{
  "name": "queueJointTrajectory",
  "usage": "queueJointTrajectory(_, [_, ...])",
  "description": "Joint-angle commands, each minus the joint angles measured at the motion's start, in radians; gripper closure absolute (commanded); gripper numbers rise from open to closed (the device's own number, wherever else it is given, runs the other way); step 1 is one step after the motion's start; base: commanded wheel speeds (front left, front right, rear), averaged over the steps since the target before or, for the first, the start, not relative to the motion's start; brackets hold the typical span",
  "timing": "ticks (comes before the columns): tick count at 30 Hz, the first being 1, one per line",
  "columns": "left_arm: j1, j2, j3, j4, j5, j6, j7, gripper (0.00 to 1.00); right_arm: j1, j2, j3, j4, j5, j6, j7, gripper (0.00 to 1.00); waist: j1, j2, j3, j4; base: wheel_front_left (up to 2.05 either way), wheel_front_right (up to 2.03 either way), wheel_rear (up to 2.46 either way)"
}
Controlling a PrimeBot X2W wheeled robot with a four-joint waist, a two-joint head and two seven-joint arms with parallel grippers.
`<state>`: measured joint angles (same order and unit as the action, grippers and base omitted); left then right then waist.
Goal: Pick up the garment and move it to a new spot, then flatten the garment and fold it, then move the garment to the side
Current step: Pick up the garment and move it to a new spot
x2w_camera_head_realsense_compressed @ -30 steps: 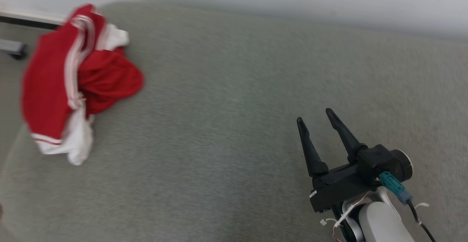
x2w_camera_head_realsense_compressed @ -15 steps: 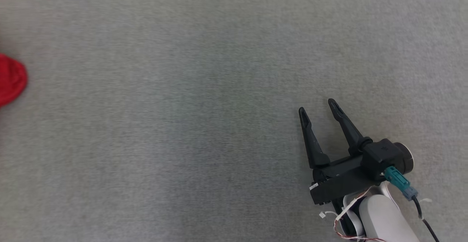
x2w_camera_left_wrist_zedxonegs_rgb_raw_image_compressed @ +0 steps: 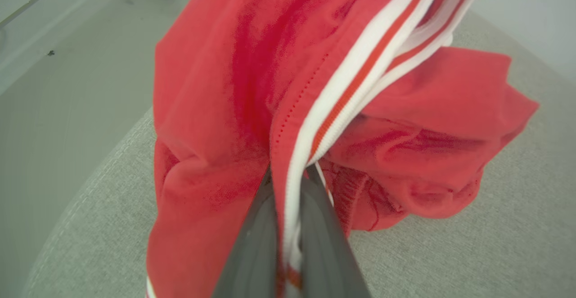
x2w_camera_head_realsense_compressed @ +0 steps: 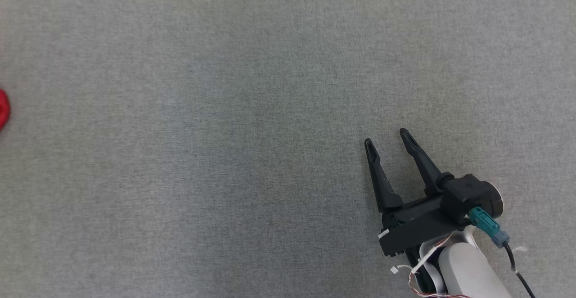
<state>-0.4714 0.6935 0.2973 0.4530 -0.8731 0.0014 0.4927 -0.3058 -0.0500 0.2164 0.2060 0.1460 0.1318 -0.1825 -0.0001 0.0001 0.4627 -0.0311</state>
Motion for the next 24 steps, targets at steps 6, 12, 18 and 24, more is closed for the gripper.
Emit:
queueJointTrajectory(6, [-0.039, -0.001, -0.001, -0.048, -0.009, -0.026, -0.043, 1.00, 0.029, -0.001, -0.013, 0.030, 0.024, -0.002, -0.015, 0.00, 0.0001, -0.0001, -0.110, 0.051, 0.00, 0.00, 0.00])
queueJointTrajectory(12, [-0.099, 0.014, -0.040, -0.161, 0.011, -0.038, -0.037, 1.00, 0.072, -0.001, -0.014, 0.070, 0.057, -0.002, -0.031, 0.00, 0.0001, -0.0001, -0.238, 0.086, 0.00, 0.00, 0.00])
queueJointTrajectory(18, [-0.195, -0.024, -0.122, -0.292, -0.006, -0.061, 0.000, 1.00, 0.121, -0.001, -0.014, 0.106, 0.086, -0.002, -0.044, 0.00, 0.0001, -0.0001, -0.367, 0.081, 0.00, 0.00, 0.00])
queueJointTrajectory(24, [-0.278, -0.115, -0.239, -0.402, -0.023, -0.068, 0.032, 1.00, 0.172, -0.001, -0.025, 0.117, 0.095, -0.002, -0.041, 0.00, 0.0001, -0.0001, -0.463, 0.015, 0.00, 0.00, 0.00])
